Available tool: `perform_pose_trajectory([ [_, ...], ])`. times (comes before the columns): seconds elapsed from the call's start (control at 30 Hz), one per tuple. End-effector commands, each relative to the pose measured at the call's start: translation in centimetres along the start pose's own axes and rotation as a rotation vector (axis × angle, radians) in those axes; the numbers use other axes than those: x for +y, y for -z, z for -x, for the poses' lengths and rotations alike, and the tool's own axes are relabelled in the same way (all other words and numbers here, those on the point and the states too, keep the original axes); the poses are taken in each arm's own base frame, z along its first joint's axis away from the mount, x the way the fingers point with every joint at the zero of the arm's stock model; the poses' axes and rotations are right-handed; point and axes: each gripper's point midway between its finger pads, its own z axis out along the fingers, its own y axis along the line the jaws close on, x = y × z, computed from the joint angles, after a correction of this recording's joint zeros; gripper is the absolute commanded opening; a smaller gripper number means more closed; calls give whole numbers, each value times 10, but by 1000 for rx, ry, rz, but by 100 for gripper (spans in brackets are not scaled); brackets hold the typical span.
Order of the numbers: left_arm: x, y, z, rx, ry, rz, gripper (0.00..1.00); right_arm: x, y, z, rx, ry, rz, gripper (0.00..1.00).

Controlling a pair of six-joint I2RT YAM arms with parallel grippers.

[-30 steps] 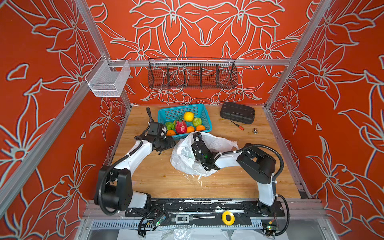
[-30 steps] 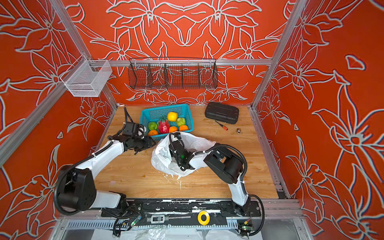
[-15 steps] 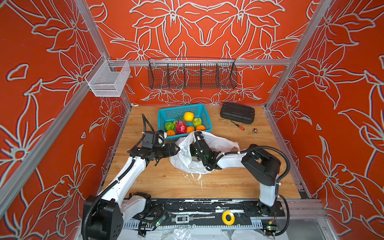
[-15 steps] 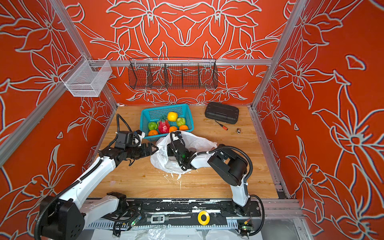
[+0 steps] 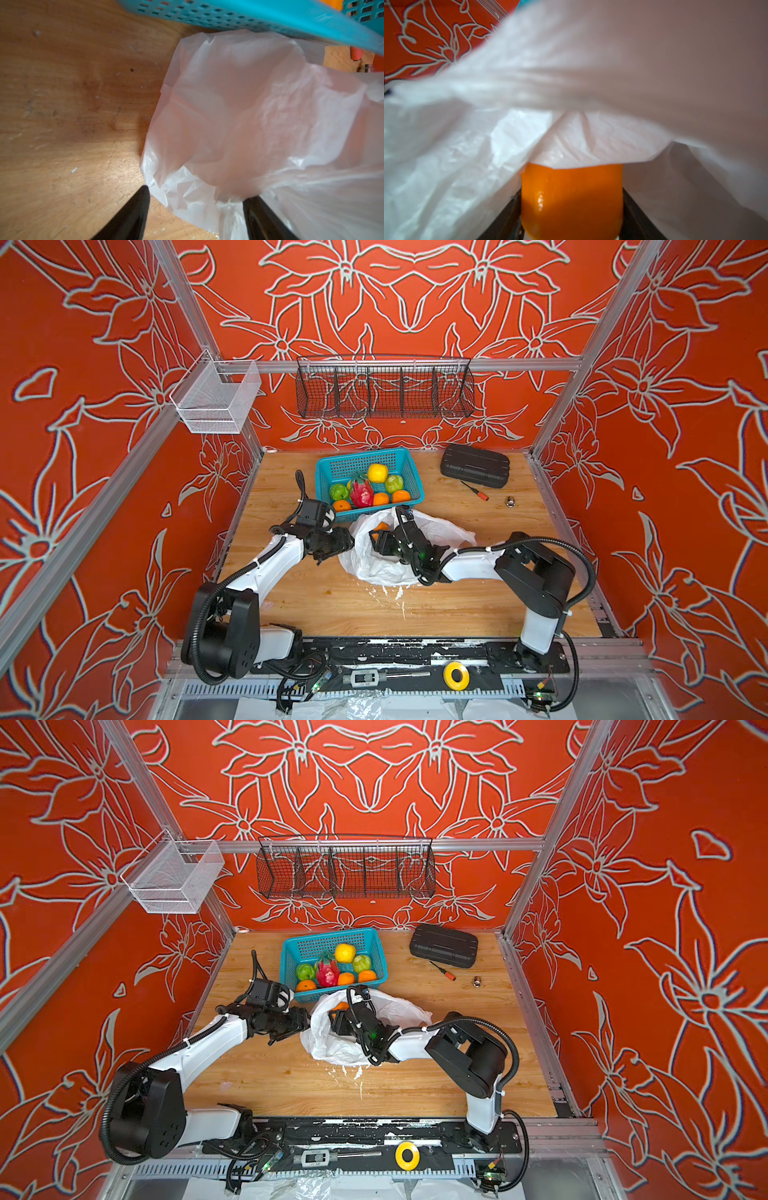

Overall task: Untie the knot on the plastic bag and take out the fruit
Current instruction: 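Close the right gripper on the orange fruit and lift it out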

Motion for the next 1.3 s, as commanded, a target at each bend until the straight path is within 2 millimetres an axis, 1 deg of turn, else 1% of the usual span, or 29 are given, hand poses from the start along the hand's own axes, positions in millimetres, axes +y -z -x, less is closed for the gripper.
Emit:
perform_pose_trajectory([
  [0.0,1,4,6,-32,3,22,71,8,11,7,-6,-42,36,46],
  [0.3,1,5,9,-37,-1,32,70,7,29,1,17,-50,60,46],
  [0.5,-1,12,10,-61,-12,34,71,12,44,2,25,-7,66,46],
  [0.6,-2,19,10,-75,-20,35,72,13,54,5,20,7,64,46],
  [0.73,-8,39,16,-126,-49,36,75,17,72,14,10,29,69,45],
  [0.9,-25,70,27,-208,-83,5,75,26,95,27,-6,91,85,45],
  [0.97,-37,83,32,-231,-96,-29,74,29,105,36,-28,115,79,45],
  [1.03,-50,92,36,-247,-108,-65,73,30,115,47,-55,125,57,45],
  [1.13,-67,100,40,-264,-116,-123,72,39,127,64,-92,167,59,45],
  [1.27,-88,97,38,-258,-145,-168,71,44,136,89,-113,193,40,45],
])
